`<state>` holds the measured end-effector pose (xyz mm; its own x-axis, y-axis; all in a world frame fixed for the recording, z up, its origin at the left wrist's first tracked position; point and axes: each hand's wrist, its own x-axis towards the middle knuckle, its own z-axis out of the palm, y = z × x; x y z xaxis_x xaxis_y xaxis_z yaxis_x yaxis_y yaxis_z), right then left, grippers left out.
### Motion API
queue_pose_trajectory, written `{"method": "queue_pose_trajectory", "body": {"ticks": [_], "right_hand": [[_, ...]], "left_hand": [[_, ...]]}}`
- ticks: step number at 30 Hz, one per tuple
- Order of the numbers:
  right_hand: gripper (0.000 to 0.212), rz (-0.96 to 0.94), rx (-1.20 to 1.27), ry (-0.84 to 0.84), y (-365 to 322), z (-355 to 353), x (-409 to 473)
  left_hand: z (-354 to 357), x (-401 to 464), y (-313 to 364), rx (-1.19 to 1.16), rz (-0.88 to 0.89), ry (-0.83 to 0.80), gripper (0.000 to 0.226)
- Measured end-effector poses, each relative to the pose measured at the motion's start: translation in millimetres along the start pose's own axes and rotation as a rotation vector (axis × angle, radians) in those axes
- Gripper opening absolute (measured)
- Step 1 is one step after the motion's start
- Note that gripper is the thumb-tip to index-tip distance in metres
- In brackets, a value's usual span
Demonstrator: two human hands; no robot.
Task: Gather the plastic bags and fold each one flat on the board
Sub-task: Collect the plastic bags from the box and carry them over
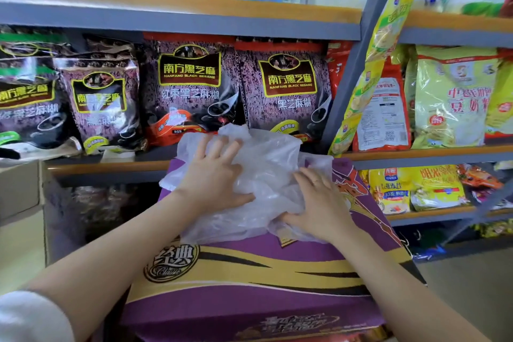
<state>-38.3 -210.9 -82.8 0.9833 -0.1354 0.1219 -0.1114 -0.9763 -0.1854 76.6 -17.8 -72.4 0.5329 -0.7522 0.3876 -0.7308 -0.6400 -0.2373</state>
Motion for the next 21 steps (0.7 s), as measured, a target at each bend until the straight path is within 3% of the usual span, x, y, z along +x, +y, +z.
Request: {"method": "queue_pose_trajectory", "body": {"ticks": [3, 5, 8, 11, 14, 18, 21], "right_hand": [[0.093, 0.058, 0.103, -0.03, -1.3, 1.1, 1.0], [0.086, 0.091, 0.138, -0.007, -5.3, 2.3, -2.6], [0.075, 0.155, 0.238, 0.038, -22.0, 5.1, -12.3], [0.099, 0.16, 0.248, -0.017, -47.7, 8.6, -22.8], [0.116, 0.143, 0.185, -0.027, -71.9, 13.8, -29.0], [0.067, 0.036, 0.069, 0.06, -69.2, 21.2, -18.9], [0.03, -0.036, 0.051, 0.163, -50.0, 15.9, -24.7]], "left_hand": [[0.2, 7.3, -2.6, -0.094, 0.046, -0.122, 0.074], [-1.4, 7.3, -4.2, -0.257, -0.071, -0.255, 0.094], [0.6, -5.1, 0.3, -0.539, -0.254, -0.138, 0.093], [5.8, -14.8, 3.0, -0.524, -0.351, -0.077, 0.09], [5.9, -13.7, -1.4, -0.422, -0.409, -0.141, 0.081], [-15.9, -11.9, -9.7, -0.453, -0.485, -0.18, 0.076], [-40.7, -13.6, -4.4, -0.286, -0.393, 0.0, 0.072]]}}
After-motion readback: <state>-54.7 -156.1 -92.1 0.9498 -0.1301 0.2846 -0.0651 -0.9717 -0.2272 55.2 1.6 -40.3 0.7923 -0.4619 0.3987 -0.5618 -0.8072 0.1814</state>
